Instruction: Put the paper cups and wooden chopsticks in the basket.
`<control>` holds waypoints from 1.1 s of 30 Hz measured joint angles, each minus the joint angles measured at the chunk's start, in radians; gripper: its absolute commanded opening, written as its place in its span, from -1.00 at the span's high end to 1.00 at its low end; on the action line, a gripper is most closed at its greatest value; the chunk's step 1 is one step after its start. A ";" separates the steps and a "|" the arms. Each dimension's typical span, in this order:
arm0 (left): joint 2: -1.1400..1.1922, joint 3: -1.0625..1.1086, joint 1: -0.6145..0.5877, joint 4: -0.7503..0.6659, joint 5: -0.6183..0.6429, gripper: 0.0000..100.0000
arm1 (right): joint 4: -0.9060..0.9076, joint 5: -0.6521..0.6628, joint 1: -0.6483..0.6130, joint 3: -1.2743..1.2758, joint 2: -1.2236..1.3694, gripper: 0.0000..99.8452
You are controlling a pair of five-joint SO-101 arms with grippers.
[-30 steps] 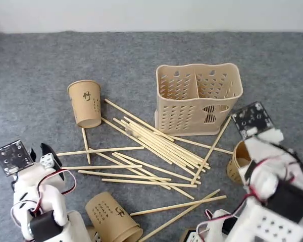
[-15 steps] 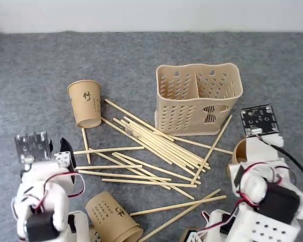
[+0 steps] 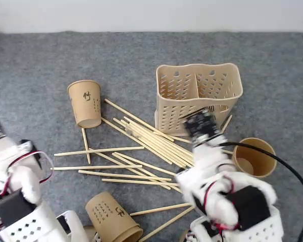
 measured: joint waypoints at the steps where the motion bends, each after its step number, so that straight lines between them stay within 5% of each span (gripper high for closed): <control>1: -0.003 0.000 -0.025 0.000 0.000 0.80 | 0.000 -0.035 -0.064 0.000 0.003 0.48; 7: -0.064 0.048 -0.160 -0.021 0.000 0.80 | -0.060 -0.199 -0.404 0.000 0.209 0.48; 17: -0.183 0.276 -0.307 -0.198 -0.005 0.80 | -0.279 -0.276 -0.669 0.000 0.595 0.48; 26: -0.264 0.427 -0.359 -0.321 -0.003 0.80 | -0.331 -0.328 -0.720 0.000 0.707 0.12; 33: -0.269 0.460 -0.358 -0.342 -0.003 0.80 | -0.387 -0.328 -0.720 0.000 0.715 0.11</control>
